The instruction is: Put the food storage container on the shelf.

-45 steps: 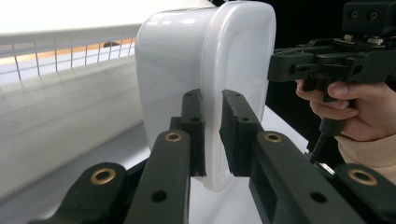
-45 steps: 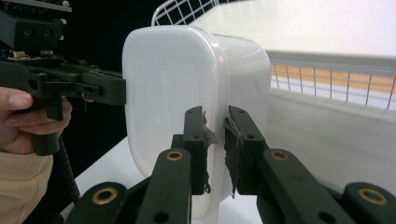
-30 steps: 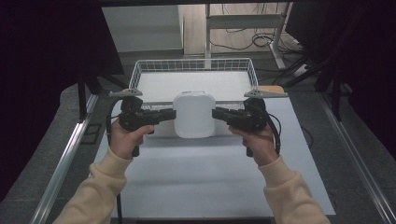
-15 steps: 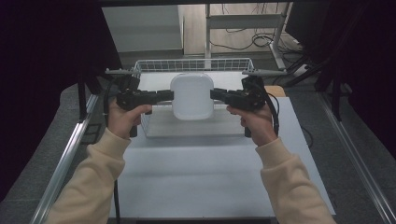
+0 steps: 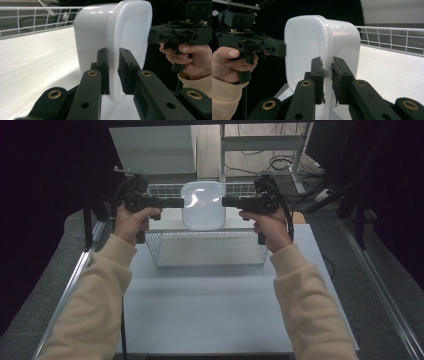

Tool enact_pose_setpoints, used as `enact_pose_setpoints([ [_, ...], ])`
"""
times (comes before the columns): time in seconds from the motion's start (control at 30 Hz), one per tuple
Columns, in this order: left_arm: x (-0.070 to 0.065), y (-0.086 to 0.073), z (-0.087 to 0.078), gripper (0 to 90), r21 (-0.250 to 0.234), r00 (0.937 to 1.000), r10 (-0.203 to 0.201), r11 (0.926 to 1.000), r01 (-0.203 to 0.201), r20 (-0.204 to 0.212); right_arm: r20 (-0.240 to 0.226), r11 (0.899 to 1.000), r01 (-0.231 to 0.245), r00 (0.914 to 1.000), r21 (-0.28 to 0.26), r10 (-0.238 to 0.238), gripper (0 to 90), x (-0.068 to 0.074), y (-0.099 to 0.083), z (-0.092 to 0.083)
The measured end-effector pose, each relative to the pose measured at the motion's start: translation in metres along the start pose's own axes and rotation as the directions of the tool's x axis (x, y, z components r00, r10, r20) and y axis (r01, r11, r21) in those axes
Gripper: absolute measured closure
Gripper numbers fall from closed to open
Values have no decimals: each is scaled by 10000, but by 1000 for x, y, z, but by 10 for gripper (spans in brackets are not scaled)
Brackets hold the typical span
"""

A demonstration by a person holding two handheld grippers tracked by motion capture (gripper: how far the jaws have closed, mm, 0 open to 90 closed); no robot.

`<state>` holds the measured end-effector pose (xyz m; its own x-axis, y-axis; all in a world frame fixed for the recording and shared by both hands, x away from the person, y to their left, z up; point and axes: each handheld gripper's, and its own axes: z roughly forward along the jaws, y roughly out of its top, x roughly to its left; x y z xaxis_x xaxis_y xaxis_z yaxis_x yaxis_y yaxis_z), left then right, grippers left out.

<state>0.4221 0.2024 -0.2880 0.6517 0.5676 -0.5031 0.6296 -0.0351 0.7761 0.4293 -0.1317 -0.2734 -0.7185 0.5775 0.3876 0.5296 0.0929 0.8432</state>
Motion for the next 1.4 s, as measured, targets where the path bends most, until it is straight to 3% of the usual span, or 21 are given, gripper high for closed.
enact_pose_setpoints([
  [0.1,15,4,11,796,194,9985,-508,9985,504,180,-40,9992,-367,9993,145,367,796,-13,6,6],
  [0.27,26,6,22,794,296,9966,-795,9964,789,217,41,9967,-756,9971,311,755,798,-25,10,11],
  [0.43,39,13,29,795,149,9863,-1555,9878,1549,543,66,9888,-1434,9897,410,1433,792,-39,16,19],
  [0.6,45,22,35,793,213,9786,-1996,9798,1987,494,215,9776,-2020,9793,595,2011,781,-50,21,26],
  [0.63,47,23,36,788,234,9735,-2224,9749,2215,522,229,9678,-2427,9701,667,2417,774,-57,23,30],
  [0.67,50,25,38,788,289,9690,-2410,9704,2397,540,229,9678,-2427,9701,667,2417,774,-57,23,30],
  [0.7,54,28,42,775,410,9628,-2663,9635,2645,465,160,9576,-2804,9599,661,2799,767,-64,24,34],
  [0.73,54,28,42,767,410,9628,-2663,9635,2645,465,160,9576,-2804,9599,661,2799,767,-64,24,34],
  [0.83,62,30,47,750,521,9508,-3066,9512,3042,454,225,9466,-3169,9485,595,3161,749,-72,24,40],
  [0.9,72,30,52,728,491,9307,-3599,9327,3572,657,170,9316,-3600,9329,493,3596,737,-80,22,47],
  [0.93,72,30,52,721,491,9307,-3599,9327,3572,657,170,9316,-3600,9329,493,3596,737,-80,22,47],
  [0.97,75,29,53,714,537,9264,-3698,9288,3666,708,126,9233,-3812,9245,472,3811,730,-84,21,50],
  [1.0,78,29,55,714,537,9205,-3831,9235,3798,775,126,9233,-3812,9245,472,3811,730,-84,21,50],
  [1.03,80,28,57,687,619,9178,-3893,9207,3853,778,185,9154,-3987,9171,546,3983,712,-87,20,53],
  [1.1,84,26,59,675,593,9149,-3944,9187,3905,858,189,9131,-4045,9145,517,4041,702,-89,18,55],
  [1.17,85,25,60,674,522,9136,-3944,9189,3910,991,159,9132,-4054,9141,417,4051,703,-90,17,55],
  [1.23,83,25,61,659,504,9220,-3776,9259,3745,855,146,9144,-4029,9152,398,4027,676,-90,17,55],
  [1.27,80,25,61,622,482,9292,-3638,9313,3612,659,144,9160,-3989,9170,433,3986,607,-89,17,56],
  [1.3,80,25,61,568,482,9292,-3638,9313,3612,659,144,9160,-3989,9170,433,3986,607,-89,17,56],
  [1.37,73,25,60,505,285,9443,-3280,9445,3273,261,276,9248,-3786,9255,377,3778,502,-84,17,56],
  [1.4,69,25,59,454,145,9522,-3052,9522,3050,96,465,9361,-3504,9360,301,3489,461,-81,18,54],
])
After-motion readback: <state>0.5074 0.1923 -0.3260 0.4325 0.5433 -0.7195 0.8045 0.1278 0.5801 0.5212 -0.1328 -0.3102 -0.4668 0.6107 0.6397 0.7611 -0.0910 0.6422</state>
